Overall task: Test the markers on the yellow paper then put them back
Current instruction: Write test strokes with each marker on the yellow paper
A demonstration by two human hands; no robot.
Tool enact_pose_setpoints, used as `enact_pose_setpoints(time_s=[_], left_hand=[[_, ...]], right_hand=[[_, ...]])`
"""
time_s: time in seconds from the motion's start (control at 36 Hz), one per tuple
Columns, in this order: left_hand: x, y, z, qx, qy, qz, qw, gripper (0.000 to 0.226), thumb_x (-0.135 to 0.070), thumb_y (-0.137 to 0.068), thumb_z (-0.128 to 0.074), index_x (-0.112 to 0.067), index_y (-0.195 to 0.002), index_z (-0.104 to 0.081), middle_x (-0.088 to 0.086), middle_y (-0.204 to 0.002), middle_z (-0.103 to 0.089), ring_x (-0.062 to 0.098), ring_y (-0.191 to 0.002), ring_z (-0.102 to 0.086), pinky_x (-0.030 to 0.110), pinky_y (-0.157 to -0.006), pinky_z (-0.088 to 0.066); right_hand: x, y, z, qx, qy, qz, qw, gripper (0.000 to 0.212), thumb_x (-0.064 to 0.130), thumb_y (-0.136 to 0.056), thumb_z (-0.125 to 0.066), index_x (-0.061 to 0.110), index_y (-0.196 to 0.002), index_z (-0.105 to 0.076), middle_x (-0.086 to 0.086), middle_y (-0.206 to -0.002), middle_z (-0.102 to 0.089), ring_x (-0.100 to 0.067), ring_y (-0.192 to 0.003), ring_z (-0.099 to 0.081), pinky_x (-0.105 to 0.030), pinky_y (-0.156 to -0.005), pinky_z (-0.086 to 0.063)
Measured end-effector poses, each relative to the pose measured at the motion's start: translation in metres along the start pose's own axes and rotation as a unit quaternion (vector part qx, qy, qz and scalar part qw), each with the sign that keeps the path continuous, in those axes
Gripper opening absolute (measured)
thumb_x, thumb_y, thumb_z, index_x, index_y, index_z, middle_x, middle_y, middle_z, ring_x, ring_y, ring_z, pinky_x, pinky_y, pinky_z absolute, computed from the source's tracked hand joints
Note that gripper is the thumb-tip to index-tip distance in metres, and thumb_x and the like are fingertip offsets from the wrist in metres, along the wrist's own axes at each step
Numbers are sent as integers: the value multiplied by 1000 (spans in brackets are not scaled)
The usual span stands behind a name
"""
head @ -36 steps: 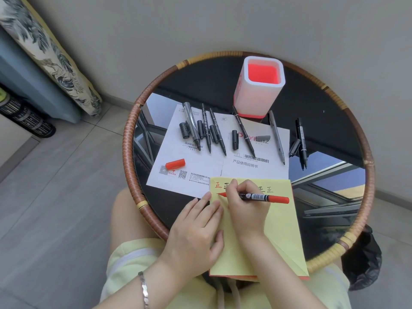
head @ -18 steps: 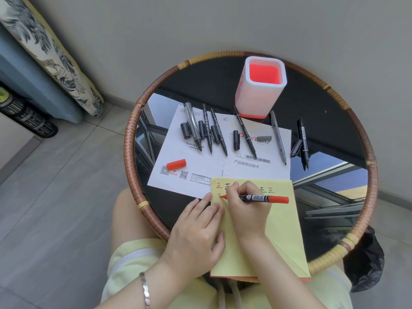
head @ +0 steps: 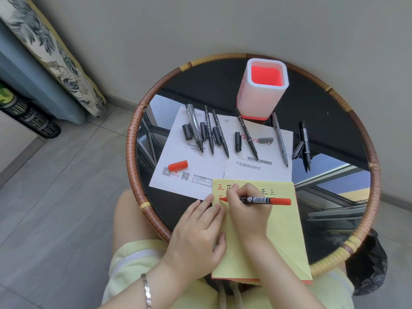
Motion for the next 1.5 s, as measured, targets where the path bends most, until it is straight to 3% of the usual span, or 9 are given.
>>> enact_pose_setpoints(time_s=[0.19,0.36,0.58,0.75,0.92,1.08,1.31,1.42,1.5], left_hand=[[0,0,0,4,5,3,1000,41,-24,-76,-52,-5,-107,-69,5,-111,-68,24,-118,-56,37,-99,-40],[0,1,0,2,4,2,1000,39,-24,-76,-53,-5,-105,-70,5,-110,-69,24,-118,-56,38,-99,-40],[1,1,1,4,12,2,1000,35,-24,-76,-55,-5,-100,-70,5,-109,-69,23,-118,-56,36,-100,-39],[6,3,2,7,33,-15,999,32,-24,-77,-55,-6,-99,-69,5,-111,-67,21,-122,-52,32,-104,-36],[12,5,1,12,59,-25,998,32,-26,-79,-56,-10,-105,-64,6,-117,-64,19,-123,-49,32,-104,-36],[18,5,4,35,67,-33,997,33,-32,-81,-56,-12,-106,-67,2,-118,-64,16,-124,-49,27,-104,-37],[20,5,4,29,82,-41,995,33,-32,-81,-58,-13,-106,-68,0,-117,-64,16,-124,-49,30,-101,-42],[19,4,5,26,78,-40,996,33,-33,-81,-58,-14,-107,-68,-1,-116,-64,15,-124,-49,30,-100,-43],[19,4,6,15,80,-44,996,32,-31,-80,-59,-14,-105,-68,-1,-115,-65,15,-124,-49,30,-100,-42]], right_hand=[[3,1,-3,4,14,10,1000,35,16,-71,-57,2,-46,-37,3,-40,-37,-9,-44,-40,-13,-47,-31],[4,1,2,-50,38,45,997,40,13,-71,-52,28,-45,-25,9,-41,-44,-3,-39,-36,-11,-44,-28],[4,-4,14,-75,-42,-58,995,37,19,-81,-59,15,-49,-41,8,-37,-44,-6,-40,-42,-13,-48,-35],[15,-27,33,-20,-106,-165,980,29,28,-87,-59,13,-64,-49,8,-36,-45,-2,-35,-39,-12,-43,-36],[47,-68,54,147,-110,-191,964,11,14,-93,-49,11,-86,-57,0,-67,-51,-10,-61,-46,-16,-56,-45],[90,-92,36,299,270,-9,915,27,33,-92,-49,10,-83,-63,-13,-81,-66,-15,-62,-51,-29,-59,-39],[96,-67,-62,422,373,126,816,36,35,-84,-63,12,-111,-59,3,-70,-56,-24,-74,-53,-27,-56,-36],[85,-60,-91,440,408,151,786,30,36,-83,-64,13,-67,-51,-7,-73,-56,-31,-73,-53,-27,-52,-35],[79,-61,-98,429,419,154,786,31,36,-84,-63,5,-88,-64,-13,-88,-63,-33,-83,-58,-30,-63,-41]])
Point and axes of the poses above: each hand's wrist, its own y-axis away from the middle knuckle, its own z-axis out of the back of the hand, x = y × z, the point moved 5 cm from there along -y, towards the middle knuckle
